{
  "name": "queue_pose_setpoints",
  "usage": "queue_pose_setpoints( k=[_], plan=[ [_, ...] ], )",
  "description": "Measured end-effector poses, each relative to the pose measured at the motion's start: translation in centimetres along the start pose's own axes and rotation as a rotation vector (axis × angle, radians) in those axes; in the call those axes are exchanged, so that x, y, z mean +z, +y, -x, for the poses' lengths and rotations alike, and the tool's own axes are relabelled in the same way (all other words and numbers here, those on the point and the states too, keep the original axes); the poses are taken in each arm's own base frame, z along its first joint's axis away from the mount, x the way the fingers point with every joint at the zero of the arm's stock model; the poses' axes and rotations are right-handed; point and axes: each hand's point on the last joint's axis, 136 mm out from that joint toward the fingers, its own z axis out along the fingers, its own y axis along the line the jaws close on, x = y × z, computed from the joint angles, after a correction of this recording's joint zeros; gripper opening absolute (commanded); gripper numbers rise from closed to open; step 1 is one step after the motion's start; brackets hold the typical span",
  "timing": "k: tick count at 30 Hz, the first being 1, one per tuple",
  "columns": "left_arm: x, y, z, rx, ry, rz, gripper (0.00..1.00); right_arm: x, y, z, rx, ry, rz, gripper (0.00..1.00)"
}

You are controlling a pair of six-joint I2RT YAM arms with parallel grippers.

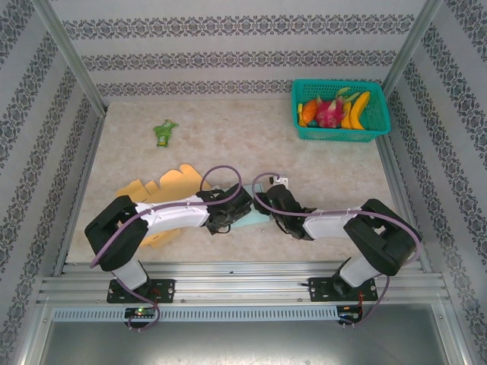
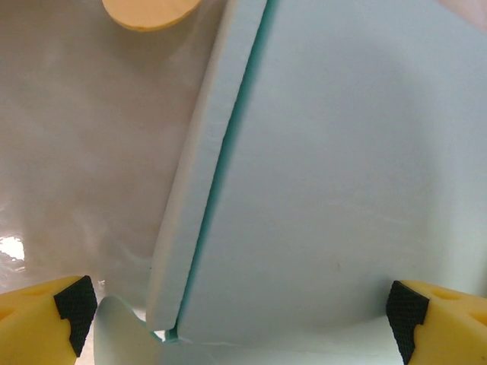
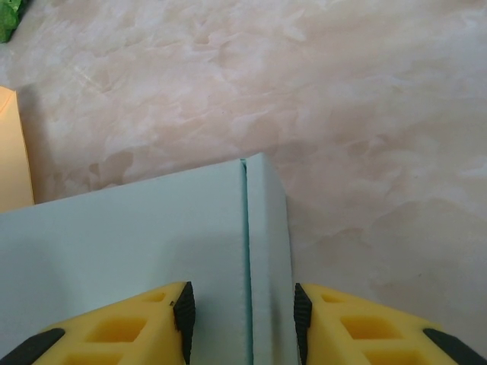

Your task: Fold the paper box

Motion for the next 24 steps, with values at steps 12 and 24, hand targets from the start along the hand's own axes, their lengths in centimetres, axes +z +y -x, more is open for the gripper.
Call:
queue_pose_setpoints(
  k=[12,24],
  plan=[
    [-1.8,0.6,1.3,-0.083,-0.057,-0.013,1.0,-0.2,0.0,-0.2,0.001,-0.01,-0.003,0.4],
    [-2.6,1.3,2.0,-0.206,-0.092,-0.012,1.0,-0.2,0.1,-0.2,0.0,-0.01,-0.002,0.41]
  ],
)
